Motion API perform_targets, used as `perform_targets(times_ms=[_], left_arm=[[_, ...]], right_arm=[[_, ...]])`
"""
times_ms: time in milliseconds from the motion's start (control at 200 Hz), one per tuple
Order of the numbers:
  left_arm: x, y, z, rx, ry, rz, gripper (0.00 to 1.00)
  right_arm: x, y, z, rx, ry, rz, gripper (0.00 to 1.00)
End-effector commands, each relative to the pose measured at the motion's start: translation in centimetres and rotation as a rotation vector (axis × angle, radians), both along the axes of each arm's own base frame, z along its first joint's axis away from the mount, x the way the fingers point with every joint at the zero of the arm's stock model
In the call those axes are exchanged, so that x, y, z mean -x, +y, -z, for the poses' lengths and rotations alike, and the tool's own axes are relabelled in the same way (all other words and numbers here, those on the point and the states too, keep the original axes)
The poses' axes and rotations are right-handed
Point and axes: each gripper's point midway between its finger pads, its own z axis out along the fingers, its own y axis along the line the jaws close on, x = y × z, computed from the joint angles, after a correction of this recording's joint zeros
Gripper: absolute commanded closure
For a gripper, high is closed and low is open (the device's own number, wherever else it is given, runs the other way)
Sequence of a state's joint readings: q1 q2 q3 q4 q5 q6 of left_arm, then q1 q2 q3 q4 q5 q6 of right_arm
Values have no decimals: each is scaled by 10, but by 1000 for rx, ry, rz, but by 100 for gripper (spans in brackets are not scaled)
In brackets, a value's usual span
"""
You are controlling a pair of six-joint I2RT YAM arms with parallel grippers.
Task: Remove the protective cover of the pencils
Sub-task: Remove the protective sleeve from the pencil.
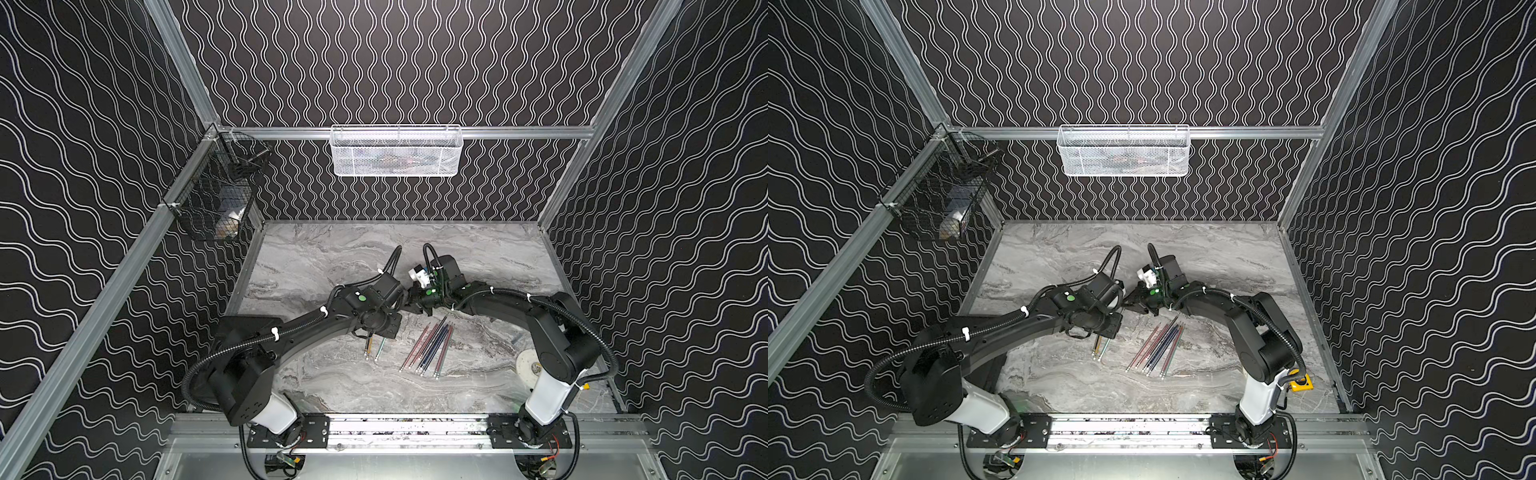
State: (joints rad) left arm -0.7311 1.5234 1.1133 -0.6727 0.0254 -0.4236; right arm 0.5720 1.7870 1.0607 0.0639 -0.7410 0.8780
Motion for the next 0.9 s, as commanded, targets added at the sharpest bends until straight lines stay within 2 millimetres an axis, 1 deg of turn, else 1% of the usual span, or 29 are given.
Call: perform_targets(times_ms=[0,125,270,385,630,660,725,755,806,831,856,896], left_arm=[[4,4,1,-9,4,-5,70],[5,5,0,-7,5,-4,70],[7,4,-1,0,8,-1,75],[7,3,-3,8,9,3,77],[10,1,1,11,25,17,78],[10,1,2,10,26,20,82],[10,-1,2,16,31,26,100],[10,-2,1,20,31,28,100],[10,-4,-1,32,28,37,100],[10,-5,-2,33,26,40,100],[10,-5,-1,31,27,40,100],[9,-5,-2,30,25,40,100]], right_arm=[[-6,-1,-13,1,-41,17,100],[-8,-5,-16,20,-58,30,100],[-12,-8,-16,22,-56,41,100],[-15,-12,-15,26,-53,55,100],[-23,-16,-25,3,-64,77,100],[-23,-16,-25,4,-64,78,100],[-23,-17,-25,4,-64,78,100],[-23,-17,-25,2,-63,79,100],[-22,-16,-24,-1,-59,75,97],[-22,-16,-23,-3,-57,72,94],[-21,-16,-22,-5,-55,71,89],[-21,-17,-22,-11,-55,73,77]])
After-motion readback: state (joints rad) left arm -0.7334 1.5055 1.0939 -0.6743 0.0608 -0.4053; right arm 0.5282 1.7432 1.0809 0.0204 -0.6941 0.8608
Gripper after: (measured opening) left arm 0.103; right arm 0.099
